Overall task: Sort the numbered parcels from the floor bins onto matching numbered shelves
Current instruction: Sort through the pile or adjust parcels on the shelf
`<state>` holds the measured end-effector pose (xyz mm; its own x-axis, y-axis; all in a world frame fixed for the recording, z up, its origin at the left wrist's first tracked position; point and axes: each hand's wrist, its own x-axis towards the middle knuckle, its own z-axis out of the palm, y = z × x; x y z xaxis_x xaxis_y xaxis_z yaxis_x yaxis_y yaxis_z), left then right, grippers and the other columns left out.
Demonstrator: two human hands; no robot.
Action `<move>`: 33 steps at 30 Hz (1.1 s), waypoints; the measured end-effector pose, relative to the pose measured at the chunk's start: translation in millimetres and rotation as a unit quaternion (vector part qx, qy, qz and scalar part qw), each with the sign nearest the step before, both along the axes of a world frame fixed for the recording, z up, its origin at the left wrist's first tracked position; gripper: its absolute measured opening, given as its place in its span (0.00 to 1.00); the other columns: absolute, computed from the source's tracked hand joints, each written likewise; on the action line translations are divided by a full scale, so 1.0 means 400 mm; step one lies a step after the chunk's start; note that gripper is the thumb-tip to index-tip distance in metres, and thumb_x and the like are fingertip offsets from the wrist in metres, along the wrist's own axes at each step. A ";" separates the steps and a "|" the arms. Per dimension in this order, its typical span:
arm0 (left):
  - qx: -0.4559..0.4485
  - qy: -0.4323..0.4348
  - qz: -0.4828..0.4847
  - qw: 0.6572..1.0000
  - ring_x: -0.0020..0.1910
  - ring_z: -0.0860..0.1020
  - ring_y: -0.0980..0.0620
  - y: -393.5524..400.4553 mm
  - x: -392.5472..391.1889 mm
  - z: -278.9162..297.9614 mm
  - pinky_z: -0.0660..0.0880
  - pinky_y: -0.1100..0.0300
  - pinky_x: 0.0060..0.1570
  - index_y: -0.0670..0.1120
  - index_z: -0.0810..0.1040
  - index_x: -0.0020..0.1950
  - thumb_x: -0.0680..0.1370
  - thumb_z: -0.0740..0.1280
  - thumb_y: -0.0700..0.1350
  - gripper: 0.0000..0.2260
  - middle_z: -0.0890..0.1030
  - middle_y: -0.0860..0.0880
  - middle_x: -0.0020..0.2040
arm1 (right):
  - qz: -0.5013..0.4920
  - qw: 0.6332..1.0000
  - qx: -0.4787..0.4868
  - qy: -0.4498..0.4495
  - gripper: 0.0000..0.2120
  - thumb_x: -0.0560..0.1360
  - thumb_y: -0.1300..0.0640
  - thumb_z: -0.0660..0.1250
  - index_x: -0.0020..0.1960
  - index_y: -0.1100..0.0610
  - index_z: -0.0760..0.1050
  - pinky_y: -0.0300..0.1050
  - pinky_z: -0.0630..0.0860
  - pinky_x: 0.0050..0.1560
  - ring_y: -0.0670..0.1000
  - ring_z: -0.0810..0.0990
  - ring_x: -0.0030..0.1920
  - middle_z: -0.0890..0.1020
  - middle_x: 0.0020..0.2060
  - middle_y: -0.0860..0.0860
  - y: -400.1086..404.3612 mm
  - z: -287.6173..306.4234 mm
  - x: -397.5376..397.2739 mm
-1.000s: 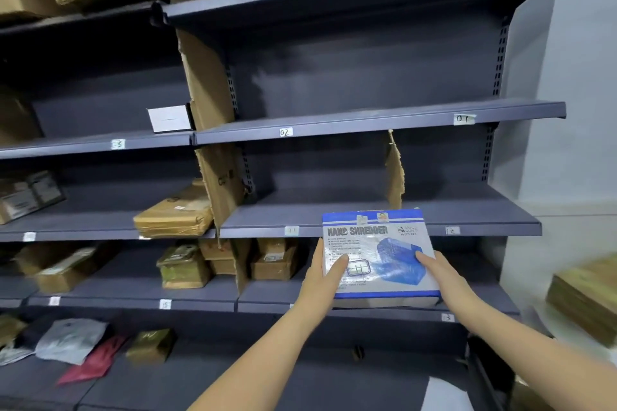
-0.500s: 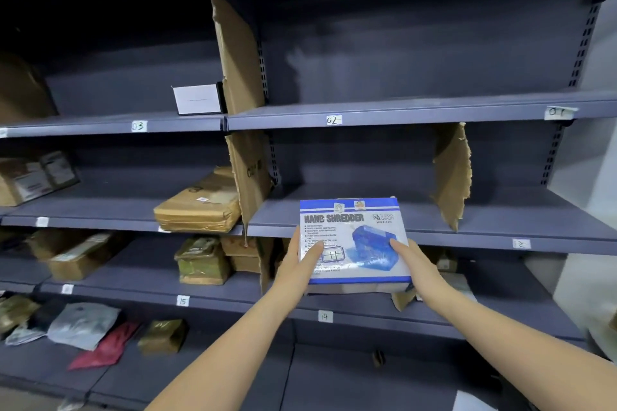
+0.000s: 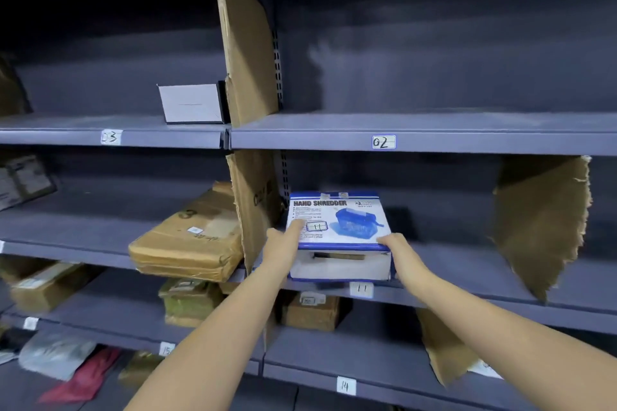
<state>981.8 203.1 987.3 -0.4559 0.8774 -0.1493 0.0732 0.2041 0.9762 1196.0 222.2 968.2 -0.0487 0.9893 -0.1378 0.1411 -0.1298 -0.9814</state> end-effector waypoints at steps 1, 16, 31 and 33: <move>0.009 -0.004 -0.012 1.000 0.53 0.78 0.45 0.029 -0.015 -0.006 0.73 0.52 0.58 0.44 0.68 0.55 0.74 0.66 0.60 0.22 0.79 0.46 0.54 | -0.008 1.000 -0.005 0.003 0.15 0.68 0.40 0.61 0.49 0.48 0.71 0.47 0.75 0.49 0.53 0.80 0.47 0.81 0.49 0.52 0.027 -0.005 -0.014; 0.047 -0.009 -0.045 0.998 0.62 0.72 0.43 0.323 -0.117 -0.119 0.67 0.55 0.58 0.42 0.62 0.70 0.80 0.61 0.56 0.25 0.72 0.44 0.64 | -0.039 0.994 0.019 -0.100 0.31 0.81 0.40 0.55 0.79 0.51 0.53 0.44 0.61 0.65 0.55 0.64 0.73 0.65 0.74 0.50 0.278 -0.036 -0.162; 0.037 0.049 0.009 0.998 0.71 0.66 0.39 0.448 -0.125 -0.139 0.62 0.51 0.69 0.36 0.58 0.74 0.81 0.59 0.58 0.32 0.65 0.36 0.73 | -0.043 0.984 -0.010 -0.175 0.29 0.81 0.39 0.52 0.78 0.49 0.54 0.44 0.62 0.60 0.55 0.68 0.69 0.66 0.73 0.50 0.391 -0.031 -0.201; 0.024 0.060 -0.001 0.998 0.68 0.69 0.38 0.436 -0.128 -0.123 0.65 0.49 0.67 0.35 0.59 0.73 0.80 0.58 0.59 0.32 0.68 0.35 0.70 | -0.047 0.980 -0.005 -0.193 0.29 0.81 0.38 0.52 0.78 0.49 0.54 0.44 0.64 0.57 0.55 0.71 0.65 0.68 0.72 0.52 0.384 -0.021 -0.203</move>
<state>930.4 377.3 938.0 -0.4667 0.8830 -0.0505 0.1914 0.1566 0.9689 1114.9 376.0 959.8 0.1007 0.9854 -0.1370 0.4891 -0.1689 -0.8557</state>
